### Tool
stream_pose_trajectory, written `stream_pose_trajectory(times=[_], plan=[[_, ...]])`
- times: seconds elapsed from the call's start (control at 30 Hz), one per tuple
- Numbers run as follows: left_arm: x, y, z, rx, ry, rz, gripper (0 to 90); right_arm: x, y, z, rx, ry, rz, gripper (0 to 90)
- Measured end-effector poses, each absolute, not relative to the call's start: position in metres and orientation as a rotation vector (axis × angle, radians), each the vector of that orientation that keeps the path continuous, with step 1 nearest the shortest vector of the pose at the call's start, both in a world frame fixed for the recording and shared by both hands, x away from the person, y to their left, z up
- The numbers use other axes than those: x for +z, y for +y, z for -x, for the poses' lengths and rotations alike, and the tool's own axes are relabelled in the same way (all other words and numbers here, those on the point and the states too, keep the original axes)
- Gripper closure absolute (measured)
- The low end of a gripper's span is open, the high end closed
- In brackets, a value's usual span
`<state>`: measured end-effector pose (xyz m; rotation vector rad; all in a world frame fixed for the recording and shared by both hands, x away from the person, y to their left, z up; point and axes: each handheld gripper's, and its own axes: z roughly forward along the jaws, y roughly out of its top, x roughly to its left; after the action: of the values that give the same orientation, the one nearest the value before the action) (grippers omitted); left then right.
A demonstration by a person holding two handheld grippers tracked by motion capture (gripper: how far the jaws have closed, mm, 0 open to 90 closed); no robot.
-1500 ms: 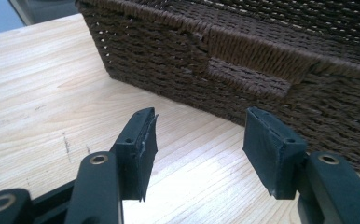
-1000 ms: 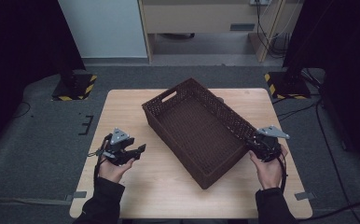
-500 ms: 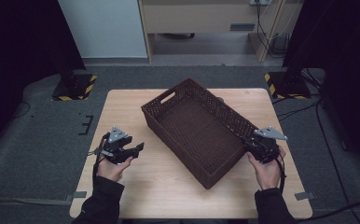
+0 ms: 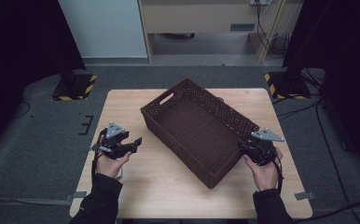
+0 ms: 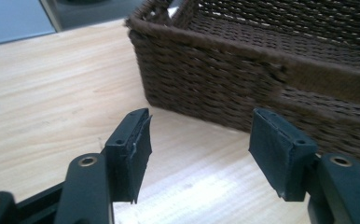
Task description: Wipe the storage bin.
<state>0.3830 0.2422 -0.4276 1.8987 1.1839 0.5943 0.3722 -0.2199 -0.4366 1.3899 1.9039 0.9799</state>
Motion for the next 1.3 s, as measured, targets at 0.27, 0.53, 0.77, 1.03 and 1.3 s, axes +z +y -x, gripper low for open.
stream_pose_trajectory(times=[0.27,0.53,0.77,1.03,1.3], plan=[[-0.428,0.248,-0.398,0.597,1.205,-1.874,36.3,-0.434,-0.219,-0.368,1.007,1.902,-1.376,45.5],[-0.426,0.249,-0.417,0.593,1.219,-1.857,36.6,-0.438,-0.219,-0.374,0.955,1.899,-1.374,48.7],[-0.423,0.245,-0.432,0.606,1.219,-1.850,37.0,-0.435,-0.221,-0.370,0.998,1.908,-1.379,45.2],[-0.421,0.235,-0.450,0.613,1.204,-1.853,38.3,-0.441,-0.220,-0.378,0.934,1.892,-1.362,45.7],[-0.426,0.228,-0.472,0.588,1.198,-1.852,40.2,-0.435,-0.222,-0.372,0.992,1.901,-1.324,41.4]])
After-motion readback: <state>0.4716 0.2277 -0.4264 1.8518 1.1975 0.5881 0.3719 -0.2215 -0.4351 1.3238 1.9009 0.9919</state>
